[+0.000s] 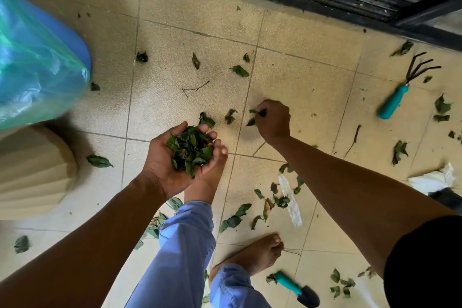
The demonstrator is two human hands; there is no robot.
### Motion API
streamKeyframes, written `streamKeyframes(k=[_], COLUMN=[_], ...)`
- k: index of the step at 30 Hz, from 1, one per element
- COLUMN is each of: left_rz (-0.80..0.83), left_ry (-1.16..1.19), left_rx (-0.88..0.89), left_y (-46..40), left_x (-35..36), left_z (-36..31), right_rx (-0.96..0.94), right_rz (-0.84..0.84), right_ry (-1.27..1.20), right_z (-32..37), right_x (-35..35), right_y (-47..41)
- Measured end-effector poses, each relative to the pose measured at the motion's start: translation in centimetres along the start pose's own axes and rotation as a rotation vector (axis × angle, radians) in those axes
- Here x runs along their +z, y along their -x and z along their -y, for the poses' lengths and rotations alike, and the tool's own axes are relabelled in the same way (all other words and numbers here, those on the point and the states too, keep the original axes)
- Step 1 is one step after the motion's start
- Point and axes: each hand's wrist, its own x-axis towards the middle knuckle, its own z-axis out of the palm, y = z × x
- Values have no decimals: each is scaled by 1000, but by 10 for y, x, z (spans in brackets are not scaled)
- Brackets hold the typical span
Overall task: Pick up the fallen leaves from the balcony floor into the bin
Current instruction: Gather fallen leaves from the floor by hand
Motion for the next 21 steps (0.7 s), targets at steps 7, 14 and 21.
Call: streamKeyframes(k=[7, 14, 21], left_rz=[-30, -15, -8], left_ry=[20, 24, 43], left_rx=[34, 48, 71], left_y=[2, -5, -9], left_x=[5, 10, 2], left_z=[-18, -32, -38], right_rx=[14, 4, -87], right_rz=[-87, -52, -111], right_ry=[-122, -96, 172], right_z=[53, 81, 87], right_x=[-11, 1, 16], right_y=[-52, -71, -78])
